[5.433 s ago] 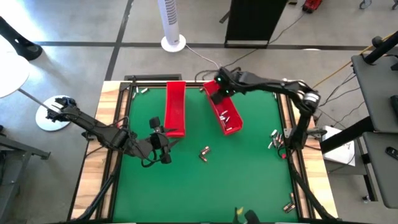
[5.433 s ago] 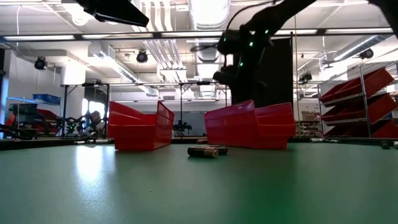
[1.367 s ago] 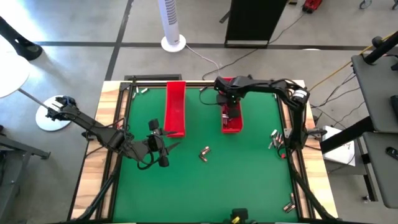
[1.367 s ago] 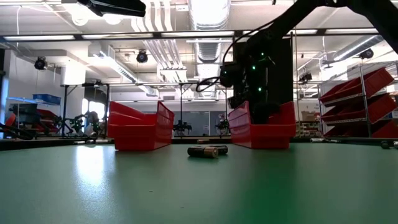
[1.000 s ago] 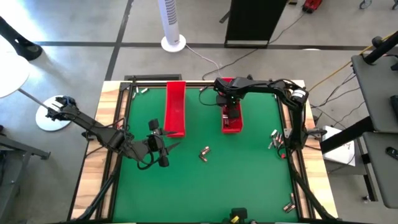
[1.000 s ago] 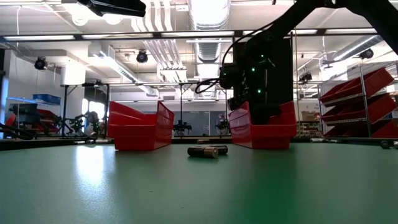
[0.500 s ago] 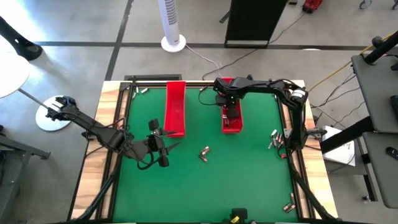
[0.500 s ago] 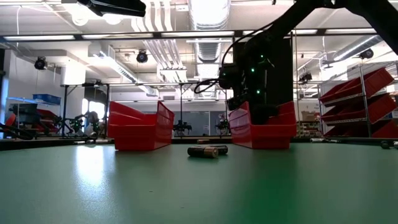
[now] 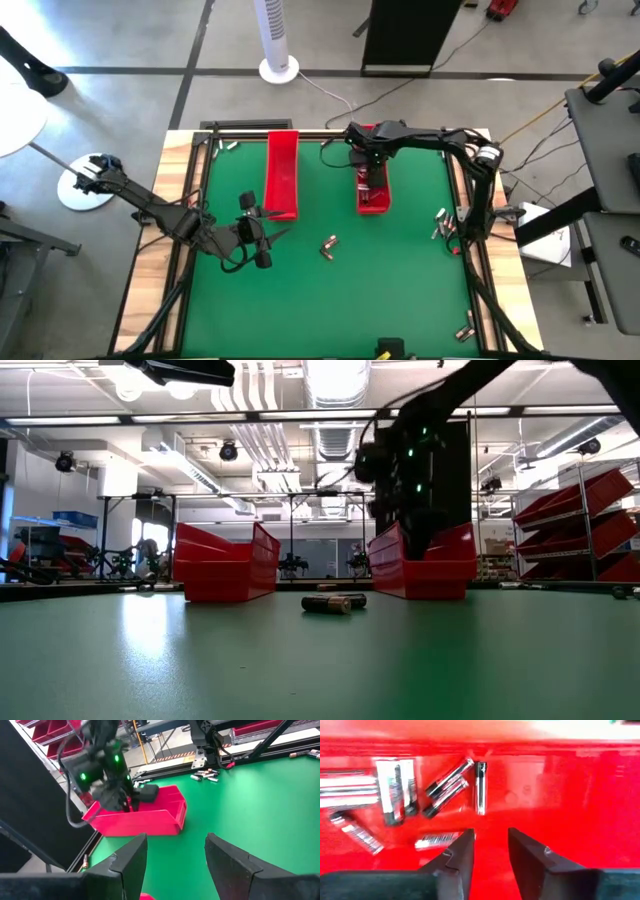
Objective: Sort batteries
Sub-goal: Put the silver battery into the right red bin
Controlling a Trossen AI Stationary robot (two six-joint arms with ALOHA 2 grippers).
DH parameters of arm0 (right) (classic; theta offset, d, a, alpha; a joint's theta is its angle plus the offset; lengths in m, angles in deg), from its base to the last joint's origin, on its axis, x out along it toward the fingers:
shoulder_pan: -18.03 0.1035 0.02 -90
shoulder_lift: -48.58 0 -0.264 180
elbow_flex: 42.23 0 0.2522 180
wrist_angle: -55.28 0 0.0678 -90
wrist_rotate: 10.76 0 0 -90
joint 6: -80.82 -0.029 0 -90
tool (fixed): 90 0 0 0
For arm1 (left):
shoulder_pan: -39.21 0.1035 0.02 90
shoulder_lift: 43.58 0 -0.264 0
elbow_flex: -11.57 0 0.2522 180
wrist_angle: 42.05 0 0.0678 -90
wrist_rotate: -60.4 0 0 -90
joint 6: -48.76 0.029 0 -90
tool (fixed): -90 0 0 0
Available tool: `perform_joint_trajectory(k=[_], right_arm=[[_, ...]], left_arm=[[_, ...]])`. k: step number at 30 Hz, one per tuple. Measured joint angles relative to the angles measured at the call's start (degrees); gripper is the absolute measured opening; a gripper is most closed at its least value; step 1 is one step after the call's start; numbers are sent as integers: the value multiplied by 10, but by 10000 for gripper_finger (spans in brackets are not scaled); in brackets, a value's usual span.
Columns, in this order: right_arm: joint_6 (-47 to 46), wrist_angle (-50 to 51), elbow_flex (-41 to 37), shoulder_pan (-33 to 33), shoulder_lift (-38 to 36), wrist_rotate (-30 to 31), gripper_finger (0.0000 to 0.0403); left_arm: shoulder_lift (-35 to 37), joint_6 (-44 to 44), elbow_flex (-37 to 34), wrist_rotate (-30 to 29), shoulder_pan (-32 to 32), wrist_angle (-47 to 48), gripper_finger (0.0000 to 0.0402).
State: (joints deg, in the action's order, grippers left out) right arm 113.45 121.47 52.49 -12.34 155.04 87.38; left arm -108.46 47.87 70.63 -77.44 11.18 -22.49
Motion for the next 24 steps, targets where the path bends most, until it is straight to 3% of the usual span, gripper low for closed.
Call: perform_joint_trajectory(k=[10, 18, 24], right_arm=[[-92, 26, 0, -17, -187, -3, 140], [-330, 73, -84, -90, -313, 39, 139], [-557, 107, -206, -66, -404, 12, 160]], left_arm=[[0, 1, 0, 0, 0, -1, 180], [0, 1, 0, 4, -1, -10, 180], [0, 4, 0, 20, -1, -19, 180]])
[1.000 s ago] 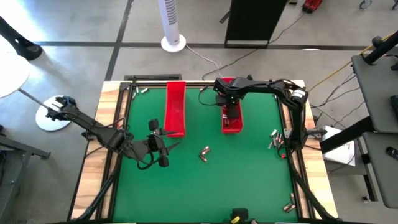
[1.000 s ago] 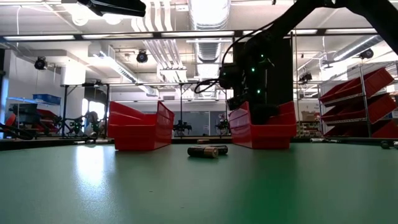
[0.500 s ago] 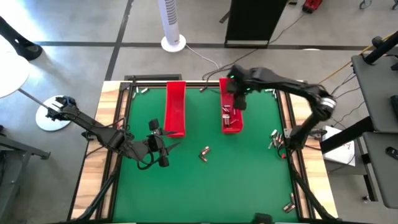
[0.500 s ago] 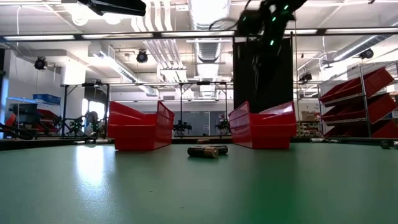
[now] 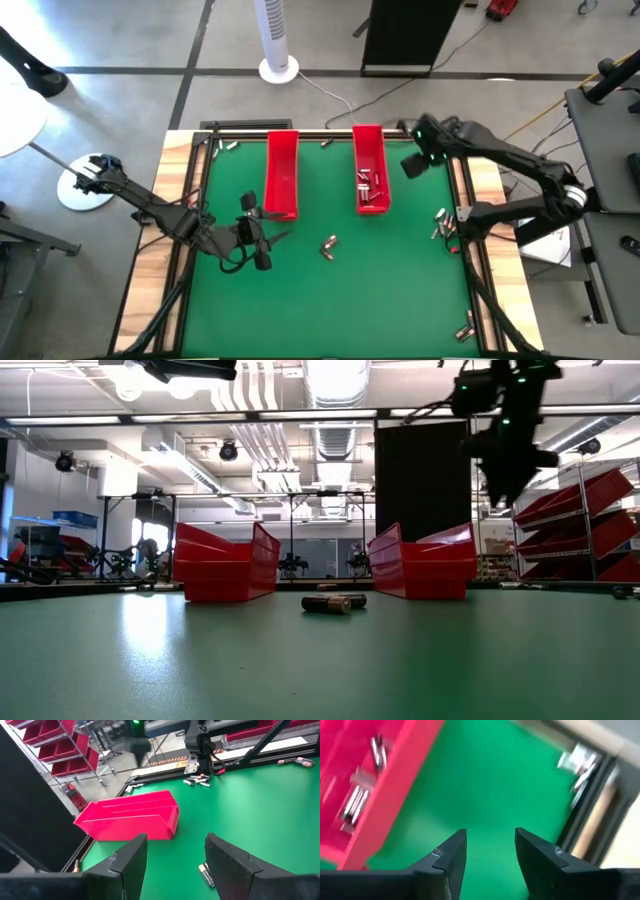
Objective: Sort batteries
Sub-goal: Put the silver battery into the right red bin
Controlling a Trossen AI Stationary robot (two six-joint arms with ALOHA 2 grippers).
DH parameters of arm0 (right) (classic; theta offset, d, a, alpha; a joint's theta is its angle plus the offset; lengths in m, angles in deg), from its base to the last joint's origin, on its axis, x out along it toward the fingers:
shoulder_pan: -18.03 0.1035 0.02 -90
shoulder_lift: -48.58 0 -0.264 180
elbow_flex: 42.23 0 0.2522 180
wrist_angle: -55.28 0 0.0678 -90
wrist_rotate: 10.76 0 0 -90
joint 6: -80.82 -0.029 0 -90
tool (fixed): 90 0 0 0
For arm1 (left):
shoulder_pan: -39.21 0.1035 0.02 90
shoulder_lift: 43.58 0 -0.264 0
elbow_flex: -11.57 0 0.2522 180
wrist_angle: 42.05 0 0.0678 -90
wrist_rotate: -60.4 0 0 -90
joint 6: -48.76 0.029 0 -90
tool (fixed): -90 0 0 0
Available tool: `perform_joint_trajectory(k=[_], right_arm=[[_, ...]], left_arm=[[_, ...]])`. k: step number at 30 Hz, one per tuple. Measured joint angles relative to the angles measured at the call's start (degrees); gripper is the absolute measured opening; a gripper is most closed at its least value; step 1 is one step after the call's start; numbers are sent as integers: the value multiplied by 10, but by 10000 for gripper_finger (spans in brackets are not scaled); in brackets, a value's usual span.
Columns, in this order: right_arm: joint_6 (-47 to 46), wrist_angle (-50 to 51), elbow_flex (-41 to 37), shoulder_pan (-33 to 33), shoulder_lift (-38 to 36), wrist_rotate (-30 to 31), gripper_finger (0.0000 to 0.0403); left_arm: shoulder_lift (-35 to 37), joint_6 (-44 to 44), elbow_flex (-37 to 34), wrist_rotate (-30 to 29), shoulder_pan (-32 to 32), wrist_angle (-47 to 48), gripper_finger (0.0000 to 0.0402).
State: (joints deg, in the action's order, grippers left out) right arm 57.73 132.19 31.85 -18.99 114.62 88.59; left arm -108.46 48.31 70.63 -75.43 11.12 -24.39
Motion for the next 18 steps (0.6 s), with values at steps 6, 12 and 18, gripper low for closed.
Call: perform_joint_trajectory(k=[6, 12, 18], right_arm=[[-271, 53, -95, 68, -77, -39, 183], [-392, 53, -162, 118, -114, -100, 191], [-527, 24, -208, 141, -107, -68, 192]], left_arm=[[0, 14, 0, 6, 0, -11, 180], [0, 35, 0, 19, 0, -26, 180], [0, 44, 0, 19, 0, -30, 180]])
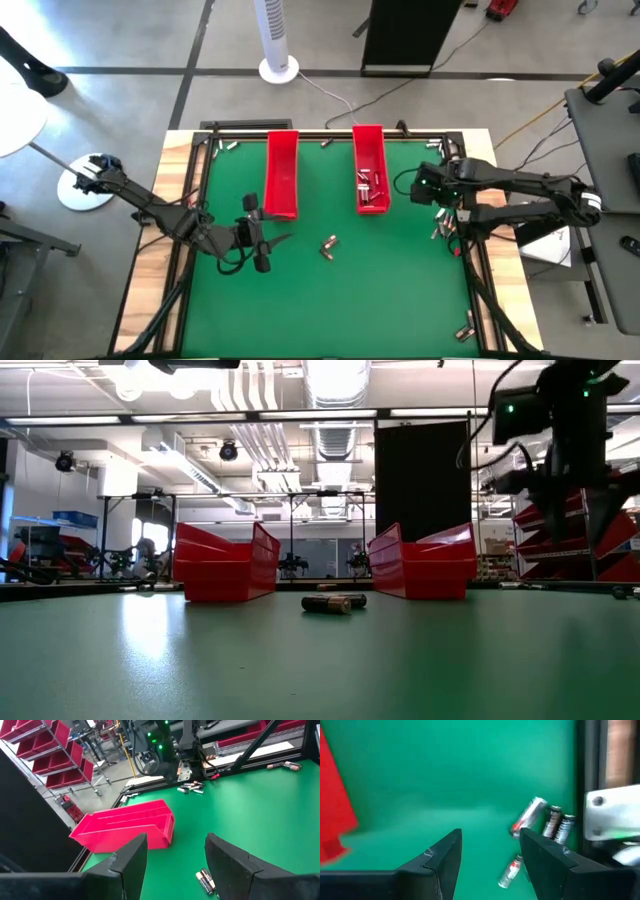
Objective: Sort batteries
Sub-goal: Put the silver battery into the right red bin
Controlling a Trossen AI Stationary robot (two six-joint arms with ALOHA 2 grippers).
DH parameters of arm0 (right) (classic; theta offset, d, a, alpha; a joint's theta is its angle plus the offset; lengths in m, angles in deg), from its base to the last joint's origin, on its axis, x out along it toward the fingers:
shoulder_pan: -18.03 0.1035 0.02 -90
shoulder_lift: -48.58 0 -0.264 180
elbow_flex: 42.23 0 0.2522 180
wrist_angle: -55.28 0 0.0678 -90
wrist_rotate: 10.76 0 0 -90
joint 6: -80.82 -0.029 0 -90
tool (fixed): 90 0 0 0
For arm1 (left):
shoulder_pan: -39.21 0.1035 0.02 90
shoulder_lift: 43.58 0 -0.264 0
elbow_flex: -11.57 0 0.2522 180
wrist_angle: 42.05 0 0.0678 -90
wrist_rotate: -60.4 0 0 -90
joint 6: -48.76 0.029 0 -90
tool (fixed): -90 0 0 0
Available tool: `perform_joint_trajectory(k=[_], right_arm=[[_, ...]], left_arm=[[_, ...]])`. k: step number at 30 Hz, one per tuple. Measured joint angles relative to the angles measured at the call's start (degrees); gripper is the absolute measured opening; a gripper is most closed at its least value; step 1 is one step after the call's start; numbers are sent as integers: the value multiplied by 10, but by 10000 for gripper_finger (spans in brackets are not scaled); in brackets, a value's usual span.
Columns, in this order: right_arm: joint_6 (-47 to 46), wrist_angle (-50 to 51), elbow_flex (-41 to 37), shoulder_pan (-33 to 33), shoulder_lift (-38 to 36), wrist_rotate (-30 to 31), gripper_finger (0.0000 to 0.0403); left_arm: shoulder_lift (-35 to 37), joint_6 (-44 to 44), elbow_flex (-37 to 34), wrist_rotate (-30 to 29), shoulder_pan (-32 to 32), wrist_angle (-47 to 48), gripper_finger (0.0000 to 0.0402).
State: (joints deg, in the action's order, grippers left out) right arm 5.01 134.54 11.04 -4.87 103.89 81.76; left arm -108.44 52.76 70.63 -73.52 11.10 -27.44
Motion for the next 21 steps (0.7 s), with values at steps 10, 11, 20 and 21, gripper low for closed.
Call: perform_joint_trajectory(k=[10, 11, 20, 21], right_arm=[[-49, -12, -14, -7, 67, 19, 192], [-27, -13, -14, -8, 75, 18, 192], [336, 9, -8, -7, 126, -25, 185], [361, 9, -7, -7, 131, -27, 182]], left_arm=[[0, 16, 0, 0, -2, 10, 180], [0, 18, 0, 0, -2, 11, 180], [0, 28, 0, 0, -2, 19, 180], [0, 28, 0, 0, -2, 18, 180]])
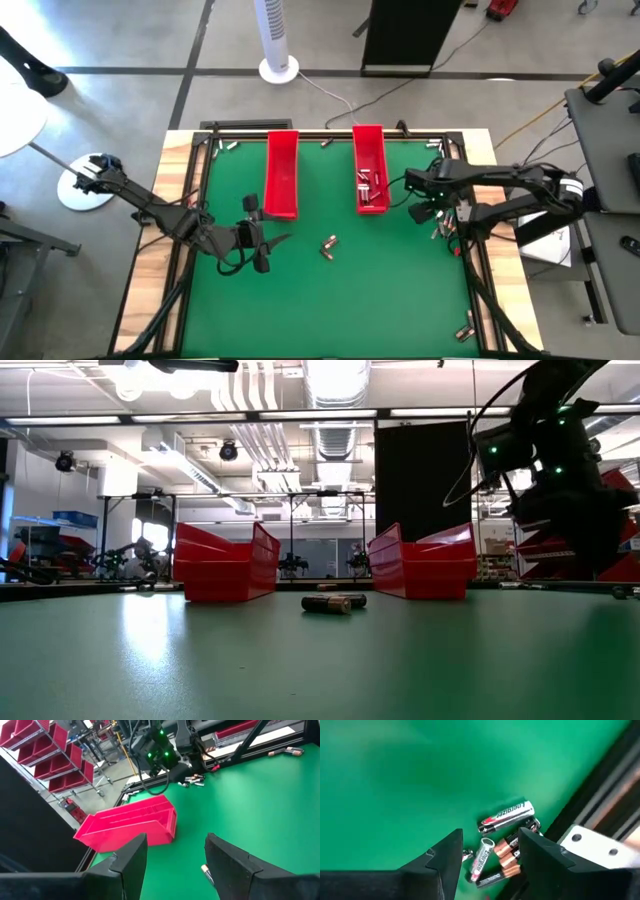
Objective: Sort batteries
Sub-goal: Put the silver battery into the right red bin
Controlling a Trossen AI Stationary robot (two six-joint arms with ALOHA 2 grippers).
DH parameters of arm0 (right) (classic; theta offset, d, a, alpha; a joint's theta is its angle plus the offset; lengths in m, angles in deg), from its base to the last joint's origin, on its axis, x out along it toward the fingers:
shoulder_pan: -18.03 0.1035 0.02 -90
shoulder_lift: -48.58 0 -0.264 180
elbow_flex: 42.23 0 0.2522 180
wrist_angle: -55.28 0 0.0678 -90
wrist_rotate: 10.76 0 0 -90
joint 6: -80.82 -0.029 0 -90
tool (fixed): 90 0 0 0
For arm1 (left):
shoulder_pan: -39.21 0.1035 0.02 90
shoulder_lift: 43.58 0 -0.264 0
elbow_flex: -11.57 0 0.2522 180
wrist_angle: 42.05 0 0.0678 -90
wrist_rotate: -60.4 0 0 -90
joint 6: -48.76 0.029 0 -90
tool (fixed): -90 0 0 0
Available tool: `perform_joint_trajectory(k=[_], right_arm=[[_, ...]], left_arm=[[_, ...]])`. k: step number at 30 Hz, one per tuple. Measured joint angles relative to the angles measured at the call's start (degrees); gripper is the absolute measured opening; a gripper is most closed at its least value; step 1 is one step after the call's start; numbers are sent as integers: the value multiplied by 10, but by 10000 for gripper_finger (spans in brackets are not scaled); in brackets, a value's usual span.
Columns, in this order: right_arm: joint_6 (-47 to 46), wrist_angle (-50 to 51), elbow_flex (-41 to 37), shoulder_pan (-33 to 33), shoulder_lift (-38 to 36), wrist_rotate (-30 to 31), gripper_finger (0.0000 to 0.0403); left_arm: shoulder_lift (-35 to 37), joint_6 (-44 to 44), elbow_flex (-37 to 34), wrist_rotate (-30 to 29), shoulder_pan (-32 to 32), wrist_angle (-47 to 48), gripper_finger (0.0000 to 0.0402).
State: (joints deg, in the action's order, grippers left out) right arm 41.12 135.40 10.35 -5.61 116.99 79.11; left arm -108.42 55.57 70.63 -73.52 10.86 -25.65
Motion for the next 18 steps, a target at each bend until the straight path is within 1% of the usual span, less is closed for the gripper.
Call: perform_joint_trajectory(k=[2, 4, 6, 14, 18], right_arm=[[50, -2, 0, 0, 7, -3, 176], [71, 0, -2, -2, 18, -11, 175], [92, 5, -6, -8, 30, -19, 183], [160, 4, -7, -57, 73, -14, 262], [171, -1, -7, -82, 89, -19, 284]], left_arm=[[0, 0, 0, 0, 0, 0, 180], [0, 0, 0, 0, 0, -1, 180], [0, 0, 0, 0, 0, -1, 180], [0, -4, 0, 0, 0, -2, 180], [0, -5, 0, 0, 0, -3, 180]])
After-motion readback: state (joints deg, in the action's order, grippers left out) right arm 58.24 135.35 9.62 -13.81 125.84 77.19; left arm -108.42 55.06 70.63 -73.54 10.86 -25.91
